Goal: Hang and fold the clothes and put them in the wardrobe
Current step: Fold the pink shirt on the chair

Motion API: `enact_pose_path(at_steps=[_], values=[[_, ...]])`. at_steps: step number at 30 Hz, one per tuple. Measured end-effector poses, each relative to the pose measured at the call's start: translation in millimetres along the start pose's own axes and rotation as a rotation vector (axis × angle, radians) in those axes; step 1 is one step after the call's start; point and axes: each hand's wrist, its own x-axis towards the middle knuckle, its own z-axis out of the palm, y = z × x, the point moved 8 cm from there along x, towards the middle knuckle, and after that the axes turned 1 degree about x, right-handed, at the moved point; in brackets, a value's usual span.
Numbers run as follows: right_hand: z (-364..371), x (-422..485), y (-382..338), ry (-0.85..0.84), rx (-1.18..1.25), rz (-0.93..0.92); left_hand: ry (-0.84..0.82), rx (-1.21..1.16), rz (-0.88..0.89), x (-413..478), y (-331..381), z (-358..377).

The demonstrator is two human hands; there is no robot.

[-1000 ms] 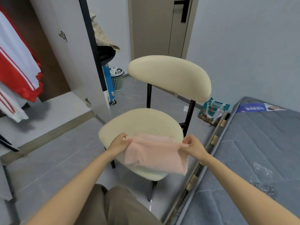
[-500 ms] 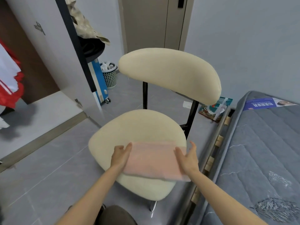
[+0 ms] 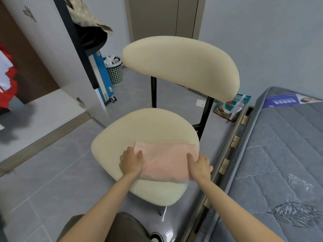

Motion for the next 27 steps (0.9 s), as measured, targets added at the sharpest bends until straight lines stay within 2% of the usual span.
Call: enact_pose_path(at_steps=[2,7,14,16,20,24,27], values=[[10.4,-1.8,11.4,-0.077,0.005,0.096,-0.008,0.006,-0.073,1.2,-9.4,2.6],[22.2,-0.9,22.3,-0.057,0.065,0.171,-0.019,-0.154,-0.104,-4.1,-8.6,11.5],[24.8,3.0,26.4,0.005,0.122,0.129,-0.019,0.030,-0.005,-5.0,-10.8,24.5],[21.5,5.2,20.7,0.025,0.110,0.088,-0.064,-0.070,-0.053,3.1,-17.1,24.7],[16.0,6.2,-0.2,0.058,0.101,-0.013,-0.125,-0.467,-0.125,22.9,-30.1,14.0],[20.9,0.2,-42.0,0.114,0.151,-0.093,-0.108,-0.558,-0.098,45.0,-38.1,-13.3],[37.6,-3.2,-87.6,0.080,0.194,-0.130,-0.075,-0.623,-0.089,65.5,-44.7,-50.5]])
